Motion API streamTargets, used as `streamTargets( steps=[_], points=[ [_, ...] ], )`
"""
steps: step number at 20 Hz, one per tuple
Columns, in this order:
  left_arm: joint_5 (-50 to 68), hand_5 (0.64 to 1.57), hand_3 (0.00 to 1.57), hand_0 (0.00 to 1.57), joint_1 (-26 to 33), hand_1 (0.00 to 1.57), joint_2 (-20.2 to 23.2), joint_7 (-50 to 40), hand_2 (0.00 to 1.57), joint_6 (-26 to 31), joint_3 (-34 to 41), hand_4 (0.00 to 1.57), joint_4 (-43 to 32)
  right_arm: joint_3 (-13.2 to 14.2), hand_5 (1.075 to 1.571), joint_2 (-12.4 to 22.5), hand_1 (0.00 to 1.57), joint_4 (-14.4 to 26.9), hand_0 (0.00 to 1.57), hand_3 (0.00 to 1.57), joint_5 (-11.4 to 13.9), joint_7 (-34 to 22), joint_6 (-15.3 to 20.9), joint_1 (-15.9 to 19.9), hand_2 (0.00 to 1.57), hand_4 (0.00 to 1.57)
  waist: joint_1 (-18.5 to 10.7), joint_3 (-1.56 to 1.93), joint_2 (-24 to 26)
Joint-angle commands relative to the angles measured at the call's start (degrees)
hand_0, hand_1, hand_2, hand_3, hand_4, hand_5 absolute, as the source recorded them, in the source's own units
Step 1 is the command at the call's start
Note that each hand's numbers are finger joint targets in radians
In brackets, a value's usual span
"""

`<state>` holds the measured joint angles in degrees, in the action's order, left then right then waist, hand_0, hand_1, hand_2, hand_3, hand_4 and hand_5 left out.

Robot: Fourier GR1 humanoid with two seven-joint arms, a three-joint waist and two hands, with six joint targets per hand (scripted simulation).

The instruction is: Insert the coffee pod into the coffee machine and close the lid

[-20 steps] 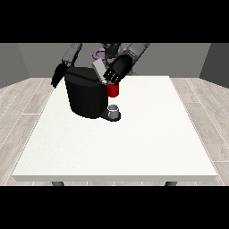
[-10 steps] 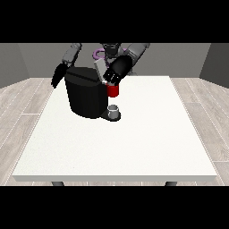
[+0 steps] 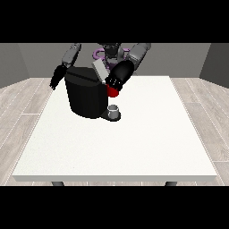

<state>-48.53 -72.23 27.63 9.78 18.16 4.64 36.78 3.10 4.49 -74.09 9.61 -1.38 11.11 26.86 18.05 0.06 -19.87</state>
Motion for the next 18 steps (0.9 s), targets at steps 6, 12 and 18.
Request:
streamTargets(
  steps=[6,12,18],
  points=[
    [0.12,1.571,0.95,1.15,-1.27,1.15,-2.84,-0.19,1.15,-3.07,0.89,0.00,0.05,0.05,1.571,-0.32,0.00,1.38,0.00,0.00,0.48,0.15,0.66,0.99,0.00,0.06,-0.26,-0.04,-0.38],
    [-0.27,1.571,0.97,1.21,-2.88,1.21,-1.76,0.39,1.19,-4.19,1.53,0.00,-0.18,0.22,1.571,1.88,0.00,1.52,0.00,0.00,0.56,0.75,-1.34,1.60,0.00,0.11,1.13,-0.04,-1.63],
    [-1.99,1.571,0.84,1.14,-2.20,1.14,1.52,5.48,1.12,-5.12,0.61,0.00,-0.22,-0.45,1.571,-0.79,0.00,0.51,0.00,0.00,1.45,0.33,1.78,0.74,0.00,0.22,0.41,-0.04,-2.25]
  ],
)
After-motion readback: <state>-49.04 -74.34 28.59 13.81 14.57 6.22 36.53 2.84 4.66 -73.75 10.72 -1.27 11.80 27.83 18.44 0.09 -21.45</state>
